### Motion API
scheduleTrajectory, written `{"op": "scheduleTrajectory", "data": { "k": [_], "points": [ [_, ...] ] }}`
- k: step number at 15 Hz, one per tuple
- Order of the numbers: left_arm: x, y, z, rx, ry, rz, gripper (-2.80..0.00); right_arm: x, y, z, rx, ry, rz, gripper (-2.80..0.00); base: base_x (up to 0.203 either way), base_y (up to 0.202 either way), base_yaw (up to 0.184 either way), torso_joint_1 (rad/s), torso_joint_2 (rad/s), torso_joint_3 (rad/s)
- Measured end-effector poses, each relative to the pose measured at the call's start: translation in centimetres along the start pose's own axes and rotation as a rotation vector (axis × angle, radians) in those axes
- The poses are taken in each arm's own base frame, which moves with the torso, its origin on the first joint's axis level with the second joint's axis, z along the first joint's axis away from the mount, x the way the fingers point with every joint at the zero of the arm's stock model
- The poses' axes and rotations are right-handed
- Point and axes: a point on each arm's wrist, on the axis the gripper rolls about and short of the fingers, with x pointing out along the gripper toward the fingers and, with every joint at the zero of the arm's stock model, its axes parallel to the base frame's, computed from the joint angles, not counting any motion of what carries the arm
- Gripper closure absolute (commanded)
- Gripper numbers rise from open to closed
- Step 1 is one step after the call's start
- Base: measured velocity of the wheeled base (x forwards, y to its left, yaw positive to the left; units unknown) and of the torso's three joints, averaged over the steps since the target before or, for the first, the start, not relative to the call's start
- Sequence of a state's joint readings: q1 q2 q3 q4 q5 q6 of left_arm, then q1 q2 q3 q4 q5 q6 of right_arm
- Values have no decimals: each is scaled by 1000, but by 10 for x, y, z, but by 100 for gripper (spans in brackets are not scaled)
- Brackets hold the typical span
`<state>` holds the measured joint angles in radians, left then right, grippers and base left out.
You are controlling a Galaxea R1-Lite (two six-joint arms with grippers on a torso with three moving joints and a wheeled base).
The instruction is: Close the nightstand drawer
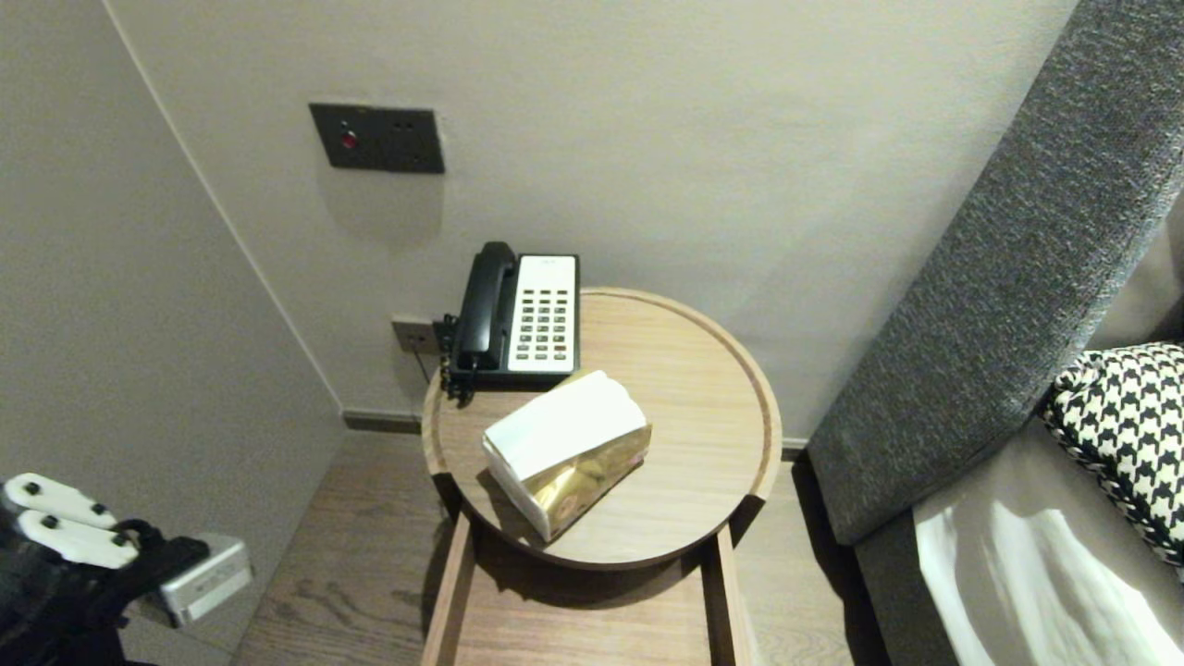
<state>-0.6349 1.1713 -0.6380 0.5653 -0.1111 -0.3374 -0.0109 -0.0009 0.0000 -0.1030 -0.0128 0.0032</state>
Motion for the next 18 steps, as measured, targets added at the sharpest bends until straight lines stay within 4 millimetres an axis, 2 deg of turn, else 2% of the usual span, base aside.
{"op": "scheduleTrajectory", "data": {
  "k": [4,10,18],
  "points": [
    [31,-18,9,49,164,7,0,0,0,0,0,0,0,0,0,0,0,0,0,0],
    [69,-38,25,48,175,-6,0,0,0,0,0,0,0,0,0,0,0,0,0,0],
    [90,-45,40,-3,73,7,0,0,0,0,0,0,0,0,0,0,0,0,0,0]
  ]
}}
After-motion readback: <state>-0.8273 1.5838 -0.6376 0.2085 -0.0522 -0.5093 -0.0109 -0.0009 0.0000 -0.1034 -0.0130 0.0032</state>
